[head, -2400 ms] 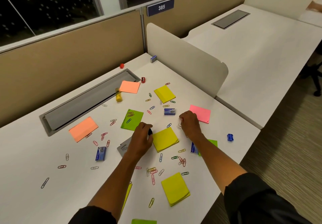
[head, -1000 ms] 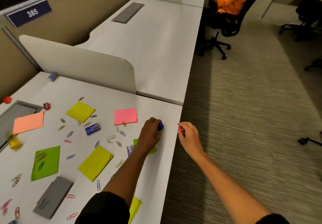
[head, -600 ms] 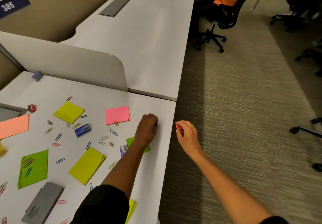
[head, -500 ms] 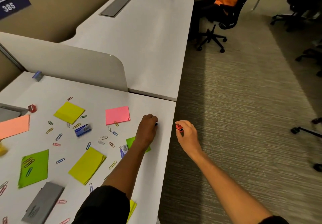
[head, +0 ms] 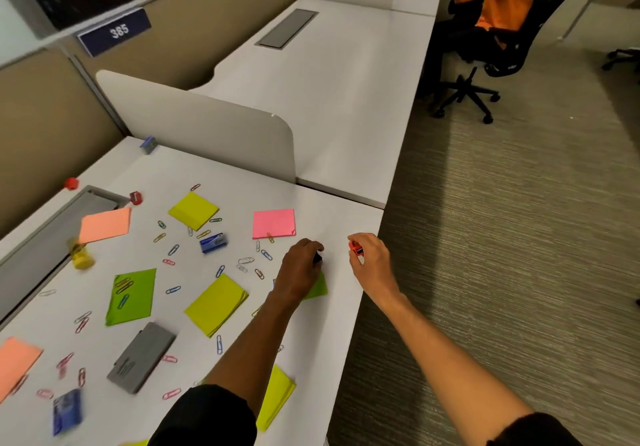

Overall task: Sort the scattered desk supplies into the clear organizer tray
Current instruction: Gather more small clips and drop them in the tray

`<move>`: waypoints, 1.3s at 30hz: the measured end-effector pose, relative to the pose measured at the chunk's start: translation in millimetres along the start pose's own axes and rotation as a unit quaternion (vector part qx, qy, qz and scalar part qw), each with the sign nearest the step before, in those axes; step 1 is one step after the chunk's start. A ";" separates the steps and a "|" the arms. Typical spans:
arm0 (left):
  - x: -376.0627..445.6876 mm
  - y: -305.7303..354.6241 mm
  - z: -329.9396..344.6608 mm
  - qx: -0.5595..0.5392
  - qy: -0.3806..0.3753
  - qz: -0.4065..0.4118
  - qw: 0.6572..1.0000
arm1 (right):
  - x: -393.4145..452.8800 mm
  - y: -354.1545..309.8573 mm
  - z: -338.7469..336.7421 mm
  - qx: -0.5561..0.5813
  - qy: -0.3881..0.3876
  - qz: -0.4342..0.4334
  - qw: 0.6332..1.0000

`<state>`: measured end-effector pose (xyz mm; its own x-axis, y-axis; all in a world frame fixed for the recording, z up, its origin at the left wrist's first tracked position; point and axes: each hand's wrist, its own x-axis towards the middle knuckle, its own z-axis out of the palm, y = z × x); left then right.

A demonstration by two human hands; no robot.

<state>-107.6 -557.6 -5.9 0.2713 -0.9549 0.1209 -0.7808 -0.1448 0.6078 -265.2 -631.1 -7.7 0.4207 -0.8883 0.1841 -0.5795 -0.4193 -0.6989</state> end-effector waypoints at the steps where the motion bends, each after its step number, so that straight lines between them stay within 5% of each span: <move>1: -3.9 -2.6 -4.7 -0.001 0.008 -0.001 1.000 | 0.7 -4.8 3.5 0.004 -0.003 -0.008 1.000; 16: -97.7 -52.5 -82.9 -0.017 0.134 -0.041 0.990 | -18.8 -108.5 57.7 0.036 -0.045 -0.126 0.990; 39: -466.8 -119.7 -241.5 0.043 0.346 -0.189 0.918 | -266.8 -349.8 187.2 0.153 -0.216 -0.326 0.907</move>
<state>-4.8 -31.9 54.4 0.8014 -0.4436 0.4012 -0.5905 -0.4803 0.6485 -44.1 -212.4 58.3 0.8770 -0.2856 0.3864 0.0847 -0.6996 -0.7095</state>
